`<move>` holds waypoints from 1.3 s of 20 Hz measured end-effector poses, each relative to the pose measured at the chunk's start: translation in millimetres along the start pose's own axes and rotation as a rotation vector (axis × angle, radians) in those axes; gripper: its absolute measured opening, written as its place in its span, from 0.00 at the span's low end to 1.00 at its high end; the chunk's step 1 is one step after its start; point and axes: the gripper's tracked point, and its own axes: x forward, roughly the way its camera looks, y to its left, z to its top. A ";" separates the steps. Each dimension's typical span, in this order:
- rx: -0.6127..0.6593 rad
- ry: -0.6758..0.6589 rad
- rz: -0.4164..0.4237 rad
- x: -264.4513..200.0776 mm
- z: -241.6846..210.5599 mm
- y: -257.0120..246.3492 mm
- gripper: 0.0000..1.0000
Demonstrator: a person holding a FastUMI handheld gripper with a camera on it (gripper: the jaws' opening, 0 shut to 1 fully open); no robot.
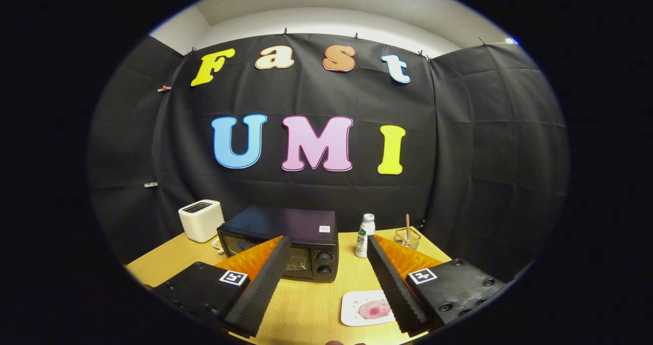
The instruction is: Open the toaster oven, put the food inside, and close the toaster oven door.
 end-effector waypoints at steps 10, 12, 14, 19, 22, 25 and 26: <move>0.011 0.029 -0.030 18.6 -3.8 -13.2 0.98; 0.004 0.041 -0.027 27.0 -6.7 -7.6 0.98; 0.000 0.044 -0.022 35.2 -6.3 0.3 0.98; 0.026 0.025 0.001 71.0 -0.6 35.1 0.98; 0.044 0.024 0.008 95.1 -2.4 57.5 0.98; 0.044 0.035 0.005 120.8 -11.7 78.0 0.98; 0.049 0.048 0.008 130.0 -17.7 87.1 0.98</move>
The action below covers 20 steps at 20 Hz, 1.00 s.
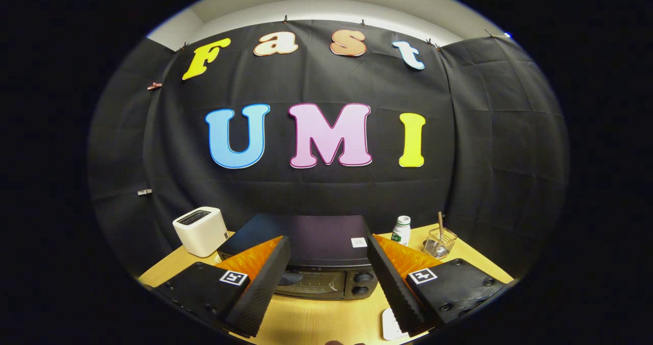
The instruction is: Open the toaster oven, put the food inside, and close the toaster oven door.
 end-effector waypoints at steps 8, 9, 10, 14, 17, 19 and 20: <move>-0.014 0.089 0.016 52.9 -62.3 61.4 0.98; -0.017 0.094 0.016 56.7 -68.2 66.6 0.98; -0.024 0.099 0.013 59.2 -73.5 70.3 0.99; -0.028 0.142 -0.010 69.8 -99.4 75.0 0.99; -0.010 0.180 -0.026 73.0 -116.5 73.0 0.99; -0.011 0.167 -0.028 74.9 -114.8 73.7 0.99; -0.007 0.173 -0.034 75.1 -115.9 74.8 0.98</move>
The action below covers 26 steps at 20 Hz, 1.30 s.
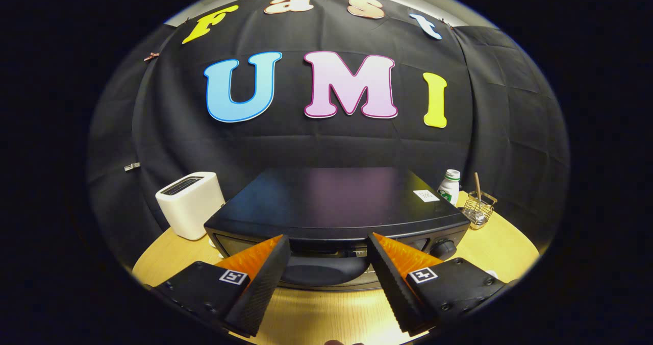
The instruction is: Open the toaster oven, put the food inside, and close the toaster oven door.
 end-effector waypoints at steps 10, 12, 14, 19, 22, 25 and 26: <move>-0.023 0.089 0.034 -32.4 -20.8 6.7 0.98; -0.015 0.106 0.037 -46.3 -30.1 6.7 0.98; -0.036 0.104 0.044 -54.8 -38.5 7.0 0.98; -0.066 0.160 0.042 -80.5 -73.6 6.5 0.98; -0.153 0.229 0.042 -94.8 -108.8 6.6 0.97; -0.134 0.390 0.101 -113.8 -157.6 10.1 1.00; -0.110 0.424 0.087 -117.5 -168.6 2.1 0.99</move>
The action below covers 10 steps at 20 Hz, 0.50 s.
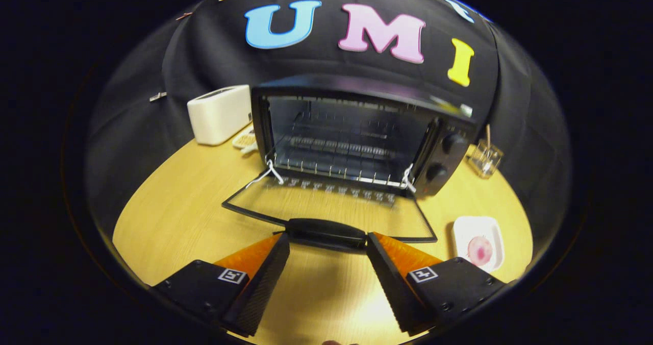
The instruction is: Open the toaster oven, put the food inside, and close the toaster oven door.
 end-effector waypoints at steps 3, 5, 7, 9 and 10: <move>0.052 -0.011 -0.028 -14.7 -1.9 -35.1 0.99; 0.055 -0.009 -0.034 -27.6 -0.1 -63.0 0.99; 0.041 -0.017 -0.051 -40.4 4.1 -100.4 0.99; 0.034 -0.038 -0.076 -52.1 11.5 -140.9 0.99; 0.029 -0.041 -0.090 -57.5 13.6 -162.5 0.99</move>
